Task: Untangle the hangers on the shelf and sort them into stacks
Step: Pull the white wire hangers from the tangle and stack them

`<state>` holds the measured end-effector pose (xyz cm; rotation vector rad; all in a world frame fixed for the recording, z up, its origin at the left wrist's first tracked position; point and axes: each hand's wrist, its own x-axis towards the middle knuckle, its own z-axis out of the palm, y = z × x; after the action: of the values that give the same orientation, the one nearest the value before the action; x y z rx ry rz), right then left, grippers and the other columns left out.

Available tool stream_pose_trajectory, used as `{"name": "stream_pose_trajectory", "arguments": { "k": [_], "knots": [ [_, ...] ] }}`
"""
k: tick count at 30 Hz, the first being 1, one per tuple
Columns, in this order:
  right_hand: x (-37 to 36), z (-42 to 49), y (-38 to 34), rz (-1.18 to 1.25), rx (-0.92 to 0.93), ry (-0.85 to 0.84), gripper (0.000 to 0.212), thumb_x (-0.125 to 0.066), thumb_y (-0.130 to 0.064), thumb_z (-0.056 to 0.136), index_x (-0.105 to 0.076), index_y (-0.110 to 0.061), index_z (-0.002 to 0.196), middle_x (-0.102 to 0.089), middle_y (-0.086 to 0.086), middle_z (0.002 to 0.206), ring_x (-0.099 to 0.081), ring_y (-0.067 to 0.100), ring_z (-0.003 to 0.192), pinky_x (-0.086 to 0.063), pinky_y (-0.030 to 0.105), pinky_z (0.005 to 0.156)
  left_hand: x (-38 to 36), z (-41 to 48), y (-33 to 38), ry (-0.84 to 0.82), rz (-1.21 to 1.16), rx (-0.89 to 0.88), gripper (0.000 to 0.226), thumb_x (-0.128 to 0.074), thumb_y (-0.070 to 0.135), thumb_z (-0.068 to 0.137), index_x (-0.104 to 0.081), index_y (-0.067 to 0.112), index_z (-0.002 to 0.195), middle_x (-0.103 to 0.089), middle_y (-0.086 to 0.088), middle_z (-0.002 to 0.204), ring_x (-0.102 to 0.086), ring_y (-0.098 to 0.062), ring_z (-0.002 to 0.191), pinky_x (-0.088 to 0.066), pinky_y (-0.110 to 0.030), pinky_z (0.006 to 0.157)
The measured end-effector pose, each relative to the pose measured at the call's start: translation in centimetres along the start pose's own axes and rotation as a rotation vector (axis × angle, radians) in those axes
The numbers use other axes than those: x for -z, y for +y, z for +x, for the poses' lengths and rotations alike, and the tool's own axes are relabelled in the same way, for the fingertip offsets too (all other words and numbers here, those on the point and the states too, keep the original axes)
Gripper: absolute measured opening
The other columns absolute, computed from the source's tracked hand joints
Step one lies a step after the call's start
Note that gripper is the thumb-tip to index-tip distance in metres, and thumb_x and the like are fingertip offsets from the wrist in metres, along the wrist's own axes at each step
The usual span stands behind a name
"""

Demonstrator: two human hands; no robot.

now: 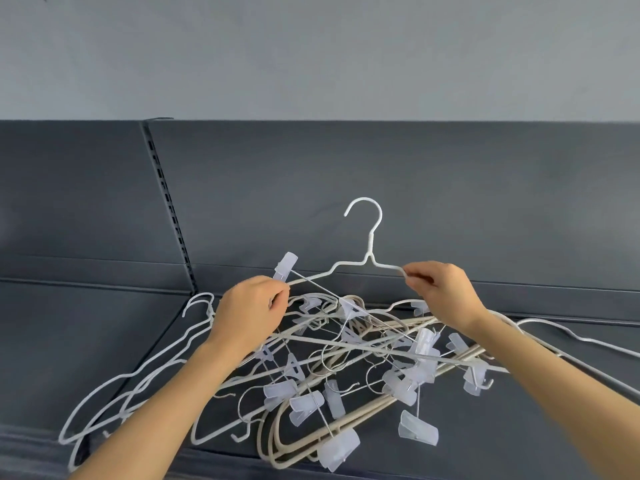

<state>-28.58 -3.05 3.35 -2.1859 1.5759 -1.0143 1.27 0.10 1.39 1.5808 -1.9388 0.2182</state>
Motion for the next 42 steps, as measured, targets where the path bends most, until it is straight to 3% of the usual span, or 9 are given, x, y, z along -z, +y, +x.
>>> {"name": "stream_pose_trajectory", "arguments": {
  "k": [5,9,12,15,19,25,30,38,42],
  "knots": [
    [0.4,-0.4,0.1,0.188,-0.116,0.046,0.017,-0.055,-0.005,0.091,-0.071,-0.008,0.085,-0.047,0.012,0.057,-0.036,0.016,0.051,-0.034,0.014,0.044,0.2,0.5,0.2,0.106,-0.230,0.187,0.006,-0.059,0.015,0.088,-0.063,0.017,0.092,-0.061,0.007,0.098,-0.059,-0.013,0.088,-0.051,-0.033,0.076],
    [0.0,-0.1,-0.6,0.189,-0.117,0.039,0.016,-0.057,-0.006,0.091,-0.074,-0.009,0.091,-0.047,0.001,0.053,-0.035,0.008,0.046,-0.033,0.010,0.045,-0.2,1.4,0.5,-0.085,-0.302,0.315,0.037,-0.054,0.019,0.092,-0.053,0.014,0.128,-0.058,-0.001,0.124,-0.054,-0.019,0.115,-0.044,-0.032,0.094],
    [-0.4,0.0,-1.0,0.204,-0.114,0.028,0.016,-0.058,-0.006,0.091,-0.074,-0.009,0.092,-0.046,-0.002,0.051,-0.037,0.006,0.039,-0.032,0.009,0.043,-0.4,1.8,0.8,-0.103,-0.317,0.383,0.044,-0.056,0.020,0.091,-0.049,0.013,0.134,-0.056,-0.004,0.129,-0.053,-0.020,0.117,-0.041,-0.031,0.096],
    [-0.3,0.1,-1.3,0.241,-0.122,0.026,0.017,-0.057,-0.007,0.091,-0.074,-0.012,0.090,-0.047,-0.005,0.050,-0.037,0.005,0.039,-0.032,0.009,0.042,0.1,2.2,0.9,-0.018,-0.413,0.482,0.039,-0.059,0.022,0.090,-0.055,0.013,0.127,-0.063,-0.002,0.118,-0.060,-0.014,0.101,-0.043,-0.025,0.088],
    [-0.7,0.8,-1.8,0.334,-0.139,0.015,0.024,-0.059,-0.008,0.090,-0.070,-0.018,0.071,-0.043,-0.011,0.047,-0.036,0.006,0.046,-0.037,0.019,0.051,0.5,2.3,1.7,0.016,-0.357,0.324,0.020,-0.058,0.021,0.091,-0.066,0.014,0.109,-0.069,0.003,0.098,-0.062,-0.009,0.086,-0.046,-0.021,0.079],
    [-1.5,1.0,-3.6,0.464,-0.100,-0.002,0.019,-0.057,-0.005,0.091,-0.072,-0.014,0.084,-0.050,-0.015,0.046,-0.042,0.002,0.046,-0.035,0.010,0.047,0.4,1.8,0.8,-0.045,-0.270,0.282,0.027,-0.057,0.021,0.092,-0.065,0.010,0.115,-0.066,-0.003,0.108,-0.060,-0.017,0.098,-0.049,-0.034,0.088],
    [-2.0,1.5,-4.2,0.484,-0.098,-0.020,0.024,-0.056,-0.005,0.091,-0.070,-0.021,0.079,-0.050,-0.008,0.053,-0.042,0.011,0.053,-0.036,0.022,0.050,1.8,0.4,-1.0,0.062,-0.241,0.207,0.017,-0.061,0.018,0.090,-0.070,0.015,0.104,-0.066,0.003,0.098,-0.060,-0.011,0.086,-0.051,-0.030,0.082],
    [-2.9,2.5,-7.4,0.385,0.060,-0.191,0.013,-0.061,-0.007,0.089,-0.073,-0.009,0.085,-0.053,-0.011,0.051,-0.045,0.002,0.048,-0.037,0.011,0.050,4.3,-0.9,-3.0,0.089,0.065,0.004,0.044,-0.064,0.024,0.089,-0.055,0.010,0.130,-0.057,-0.006,0.127,-0.051,-0.025,0.118,-0.042,-0.038,0.098],
    [-4.2,2.7,-8.7,0.404,0.089,-0.239,0.013,-0.061,-0.005,0.089,-0.073,-0.010,0.087,-0.056,-0.016,0.049,-0.047,0.001,0.046,-0.038,0.012,0.049,4.4,-0.3,-1.8,-0.041,-0.016,0.029,0.044,-0.051,0.034,0.096,-0.048,0.014,0.134,-0.060,-0.002,0.122,-0.056,-0.021,0.112,-0.045,-0.037,0.096]
  ]
}}
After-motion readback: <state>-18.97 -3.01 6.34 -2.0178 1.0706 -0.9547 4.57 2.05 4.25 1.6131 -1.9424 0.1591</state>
